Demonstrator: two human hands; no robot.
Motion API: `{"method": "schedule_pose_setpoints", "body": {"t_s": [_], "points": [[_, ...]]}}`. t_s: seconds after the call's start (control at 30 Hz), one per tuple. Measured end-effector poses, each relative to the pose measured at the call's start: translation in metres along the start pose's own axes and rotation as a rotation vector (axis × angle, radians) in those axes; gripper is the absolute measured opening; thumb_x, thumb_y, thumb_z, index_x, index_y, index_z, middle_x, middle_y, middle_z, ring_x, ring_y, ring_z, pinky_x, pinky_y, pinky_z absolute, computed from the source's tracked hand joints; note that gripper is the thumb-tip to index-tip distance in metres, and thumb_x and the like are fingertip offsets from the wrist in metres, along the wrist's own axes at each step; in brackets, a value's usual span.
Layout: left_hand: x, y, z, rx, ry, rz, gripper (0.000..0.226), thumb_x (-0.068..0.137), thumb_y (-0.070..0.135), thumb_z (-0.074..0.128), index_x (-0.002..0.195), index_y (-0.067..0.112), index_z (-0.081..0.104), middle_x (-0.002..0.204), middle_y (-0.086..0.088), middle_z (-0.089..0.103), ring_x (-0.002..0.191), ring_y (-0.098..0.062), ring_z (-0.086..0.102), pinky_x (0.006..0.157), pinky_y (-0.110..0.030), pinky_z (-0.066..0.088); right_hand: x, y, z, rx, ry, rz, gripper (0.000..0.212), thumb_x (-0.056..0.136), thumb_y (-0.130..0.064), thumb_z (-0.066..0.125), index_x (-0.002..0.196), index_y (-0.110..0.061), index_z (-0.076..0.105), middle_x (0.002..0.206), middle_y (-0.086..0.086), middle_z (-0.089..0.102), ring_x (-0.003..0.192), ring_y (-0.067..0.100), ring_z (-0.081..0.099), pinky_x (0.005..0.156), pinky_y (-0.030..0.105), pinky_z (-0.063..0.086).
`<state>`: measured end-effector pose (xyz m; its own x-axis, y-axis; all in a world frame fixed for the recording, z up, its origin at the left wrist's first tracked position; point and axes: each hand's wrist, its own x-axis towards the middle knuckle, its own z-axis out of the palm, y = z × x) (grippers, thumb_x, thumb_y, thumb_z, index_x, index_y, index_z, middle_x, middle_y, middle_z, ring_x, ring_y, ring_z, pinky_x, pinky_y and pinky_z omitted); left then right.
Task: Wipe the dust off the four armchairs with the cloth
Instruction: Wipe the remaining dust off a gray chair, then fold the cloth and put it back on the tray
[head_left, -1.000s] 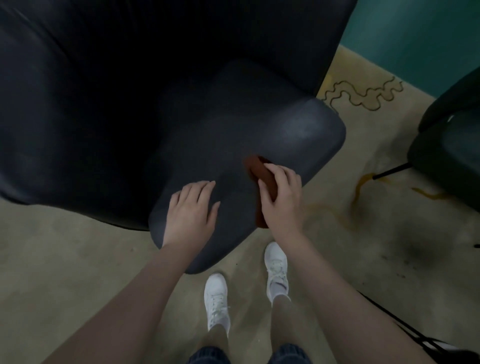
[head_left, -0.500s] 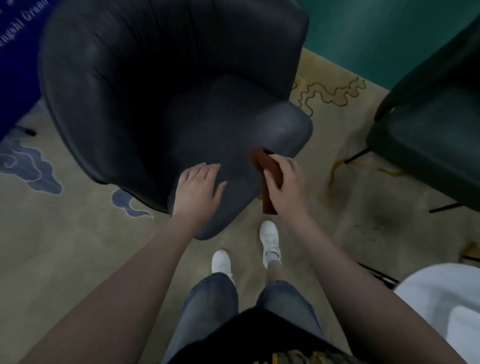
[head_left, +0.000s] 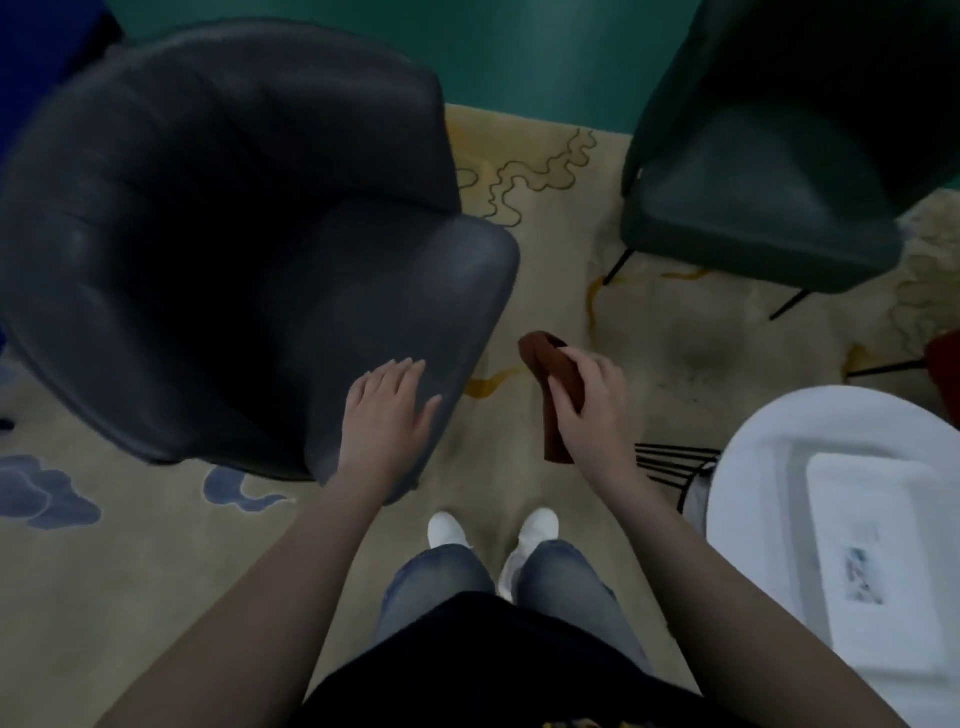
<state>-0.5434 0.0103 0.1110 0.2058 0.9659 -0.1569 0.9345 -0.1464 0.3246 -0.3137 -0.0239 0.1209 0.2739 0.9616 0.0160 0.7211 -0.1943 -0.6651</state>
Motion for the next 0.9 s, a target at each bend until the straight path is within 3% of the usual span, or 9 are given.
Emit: {"method": "schedule_pose_setpoints", "body": {"t_s": [0.17, 0.23, 0.47, 0.7, 0.9], "points": [[0.02, 0.05, -0.004, 0.039, -0.051, 0.114, 0.054, 0.102, 0.041, 0.045, 0.149, 0.015, 0.041, 0.154, -0.005, 0.041, 0.144, -0.023, 0.032, 0.119, -0.038, 0.017, -0.007, 0.026, -0.046, 0.031, 0.127, 0.117, 0.033, 0.098, -0.02, 0.058, 0.13, -0.012, 0.058, 0.124, 0.007, 0.058, 0.116, 0.022, 0.051, 0.099, 0.032, 0.041], [0.027, 0.074, -0.003, 0.061, -0.079, 0.164, 0.055, 0.102, 0.042, 0.043, 0.15, 0.015, 0.039, 0.156, -0.004, 0.038, 0.145, -0.022, 0.03, 0.12, -0.037, 0.015, -0.011, 0.038, -0.063, 0.028, 0.179, 0.151, 0.033, 0.097, -0.018, 0.059, 0.129, -0.01, 0.059, 0.123, 0.008, 0.059, 0.115, 0.023, 0.051, 0.098, 0.028, 0.039], [0.039, 0.167, 0.005, 0.126, -0.149, 0.357, 0.052, 0.103, 0.041, 0.042, 0.149, 0.016, 0.038, 0.153, -0.003, 0.041, 0.144, -0.022, 0.031, 0.119, -0.037, 0.014, -0.033, 0.087, -0.129, 0.012, 0.325, 0.288, 0.031, 0.096, -0.018, 0.058, 0.127, -0.014, 0.059, 0.121, 0.005, 0.06, 0.113, 0.023, 0.053, 0.098, 0.034, 0.044], [0.036, 0.256, 0.022, 0.184, -0.207, 0.511, 0.052, 0.103, 0.041, 0.04, 0.148, 0.015, 0.038, 0.152, -0.004, 0.043, 0.141, -0.023, 0.035, 0.118, -0.04, 0.02, -0.065, 0.136, -0.185, 0.037, 0.478, 0.424, 0.031, 0.095, -0.015, 0.06, 0.126, -0.012, 0.06, 0.119, 0.008, 0.061, 0.112, 0.024, 0.052, 0.097, 0.034, 0.042], [0.025, 0.33, 0.044, 0.179, -0.242, 0.633, 0.054, 0.104, 0.044, 0.036, 0.152, 0.019, 0.032, 0.158, 0.0, 0.033, 0.143, -0.02, 0.032, 0.117, -0.037, 0.021, -0.108, 0.176, -0.229, 0.05, 0.603, 0.569, 0.032, 0.096, -0.016, 0.057, 0.128, -0.014, 0.059, 0.124, 0.003, 0.059, 0.118, 0.021, 0.049, 0.097, 0.031, 0.041]]}}
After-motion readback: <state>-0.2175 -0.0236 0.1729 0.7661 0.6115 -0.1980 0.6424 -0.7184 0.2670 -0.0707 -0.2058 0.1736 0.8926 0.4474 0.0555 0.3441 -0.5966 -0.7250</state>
